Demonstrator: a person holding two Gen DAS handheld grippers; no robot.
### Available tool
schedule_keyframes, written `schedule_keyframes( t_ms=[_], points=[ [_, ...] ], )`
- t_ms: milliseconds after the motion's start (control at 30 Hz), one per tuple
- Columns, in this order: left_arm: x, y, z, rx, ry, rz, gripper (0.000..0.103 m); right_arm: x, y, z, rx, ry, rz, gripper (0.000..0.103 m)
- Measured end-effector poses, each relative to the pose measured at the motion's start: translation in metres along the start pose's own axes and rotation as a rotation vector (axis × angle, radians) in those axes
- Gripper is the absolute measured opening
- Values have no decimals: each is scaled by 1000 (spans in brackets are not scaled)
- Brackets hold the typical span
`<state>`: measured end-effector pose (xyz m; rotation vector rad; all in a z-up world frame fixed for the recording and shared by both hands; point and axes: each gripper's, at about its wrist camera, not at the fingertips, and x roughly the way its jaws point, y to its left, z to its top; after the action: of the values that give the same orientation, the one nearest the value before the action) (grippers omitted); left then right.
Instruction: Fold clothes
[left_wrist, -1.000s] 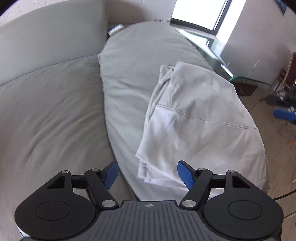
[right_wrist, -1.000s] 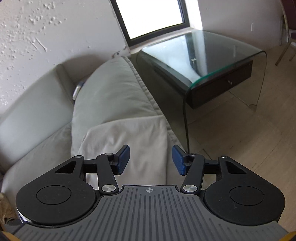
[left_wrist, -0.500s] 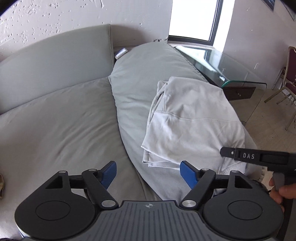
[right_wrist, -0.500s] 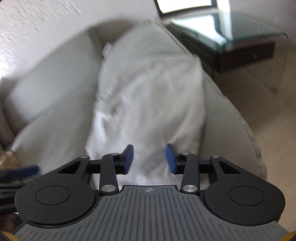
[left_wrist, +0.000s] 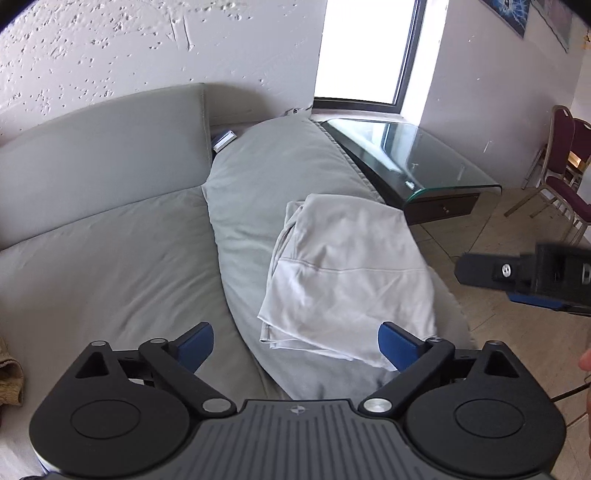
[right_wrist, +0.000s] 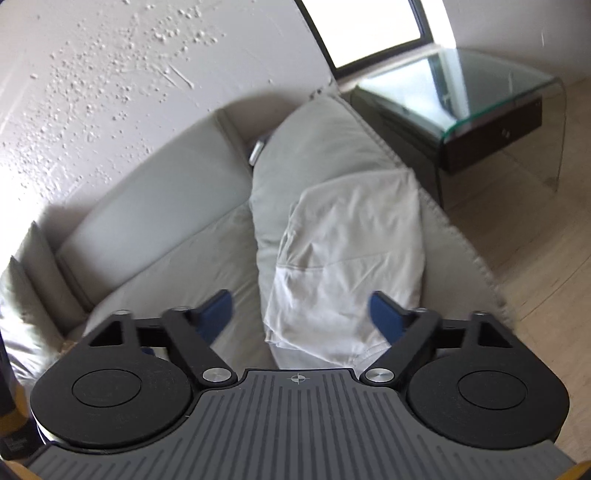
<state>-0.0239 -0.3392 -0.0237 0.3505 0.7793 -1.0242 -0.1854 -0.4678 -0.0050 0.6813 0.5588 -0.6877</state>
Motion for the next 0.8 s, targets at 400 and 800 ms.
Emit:
schedule_keyframes(
  t_ms=[400, 800],
  points=[
    [-35, -28, -12, -25, 49, -70, 102, -66, 29, -3, -147, 50, -177, 103],
    [-51, -43, -17, -4, 23, -73, 102, -91, 29, -13, -243, 18, -245, 103]
  ],
)
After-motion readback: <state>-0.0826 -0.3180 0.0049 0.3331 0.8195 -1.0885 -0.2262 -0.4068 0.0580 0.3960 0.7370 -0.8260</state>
